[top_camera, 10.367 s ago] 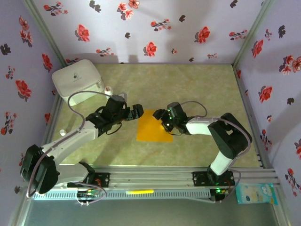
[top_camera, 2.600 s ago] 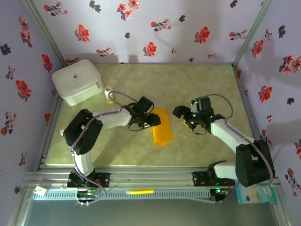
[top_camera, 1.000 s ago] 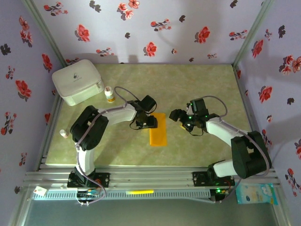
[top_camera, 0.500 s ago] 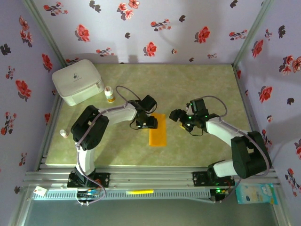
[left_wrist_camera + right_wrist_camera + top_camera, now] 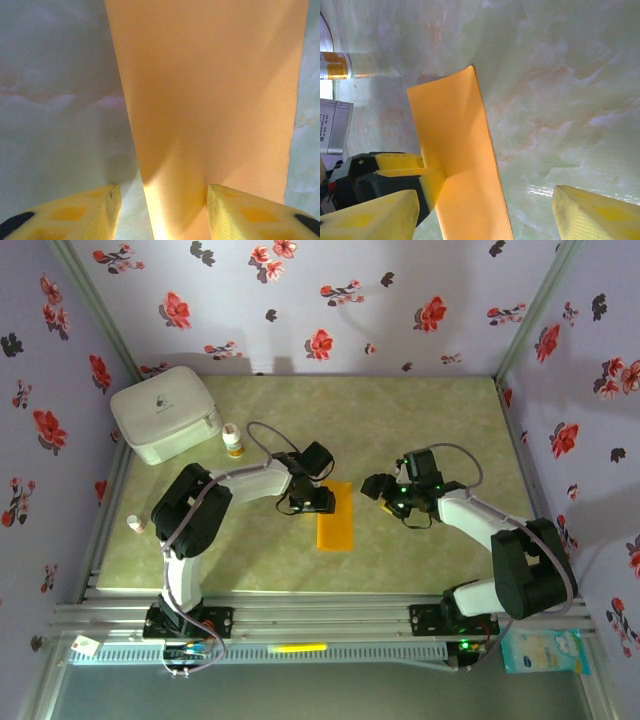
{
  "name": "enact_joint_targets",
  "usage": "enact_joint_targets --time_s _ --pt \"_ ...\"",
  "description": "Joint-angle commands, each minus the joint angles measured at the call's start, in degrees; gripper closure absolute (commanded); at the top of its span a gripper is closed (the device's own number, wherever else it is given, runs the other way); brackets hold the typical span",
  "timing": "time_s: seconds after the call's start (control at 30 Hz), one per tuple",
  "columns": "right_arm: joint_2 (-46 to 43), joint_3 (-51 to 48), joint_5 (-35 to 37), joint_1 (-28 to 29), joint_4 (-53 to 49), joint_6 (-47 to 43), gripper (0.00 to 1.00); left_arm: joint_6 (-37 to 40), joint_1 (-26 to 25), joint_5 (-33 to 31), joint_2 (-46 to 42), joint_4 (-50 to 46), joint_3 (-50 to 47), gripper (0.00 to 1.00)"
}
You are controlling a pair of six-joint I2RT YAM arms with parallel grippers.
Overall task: Fold a paper plane with a square sheet of paper (pick it up from the middle)
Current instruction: First fold the square sheet of paper in half at the center of the table.
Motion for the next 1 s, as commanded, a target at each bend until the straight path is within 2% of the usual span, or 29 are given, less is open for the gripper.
enact_joint_targets --time_s 0.0,0.13,0.43,0.8,0.97 --pt "0.35 -0.32 -1.02 0.69 0.87 -0.65 0.35 -0.01 0.04 -0.81 1.85 0.41 -0.19 0.51" --pt "1.15 -0.13 -1.18 1.21 1.07 -0.69 0.39 -0.47 0.03 -0.84 1.86 0.88 -0.39 0.51" --pt "1.80 0.32 -0.73 1.60 0.96 -0.69 0.40 -1.13 -0.02 -1.22 2.19 0.53 -0.30 0.50" --pt "2.23 0.48 -0.74 1.98 1.16 -0.69 0.46 -1.57 -0.08 -1.41 2.54 0.69 -0.47 0.50" --pt "2.89 0.46 -2.04 2.24 2.13 -0.69 0.56 -1.97 -0.12 -1.72 2.39 0.93 -0.98 0.50"
